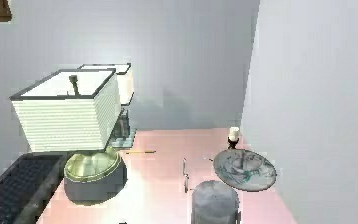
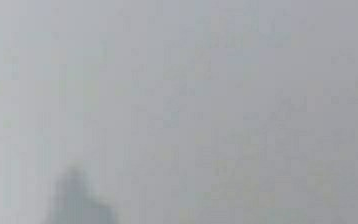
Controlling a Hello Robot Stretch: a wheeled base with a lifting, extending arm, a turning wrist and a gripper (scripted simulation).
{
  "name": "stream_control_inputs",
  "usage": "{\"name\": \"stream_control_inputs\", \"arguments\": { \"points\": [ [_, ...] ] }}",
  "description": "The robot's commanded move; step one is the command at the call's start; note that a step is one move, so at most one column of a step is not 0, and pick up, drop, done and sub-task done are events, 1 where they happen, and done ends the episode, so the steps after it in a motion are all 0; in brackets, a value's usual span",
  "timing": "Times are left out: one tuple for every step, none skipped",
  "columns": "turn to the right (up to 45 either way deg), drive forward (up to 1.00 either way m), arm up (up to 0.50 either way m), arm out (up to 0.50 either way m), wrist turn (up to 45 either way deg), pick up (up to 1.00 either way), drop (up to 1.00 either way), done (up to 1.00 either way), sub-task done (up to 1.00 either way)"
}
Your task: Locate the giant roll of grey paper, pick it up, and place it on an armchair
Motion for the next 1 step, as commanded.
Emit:
{"name": "stream_control_inputs", "arguments": {
  "points": [
    [-45.0, 0.00, 0.00, 0.00, 0.0, 0.00, 0.00, 0.00, 0.00]
  ]
}}
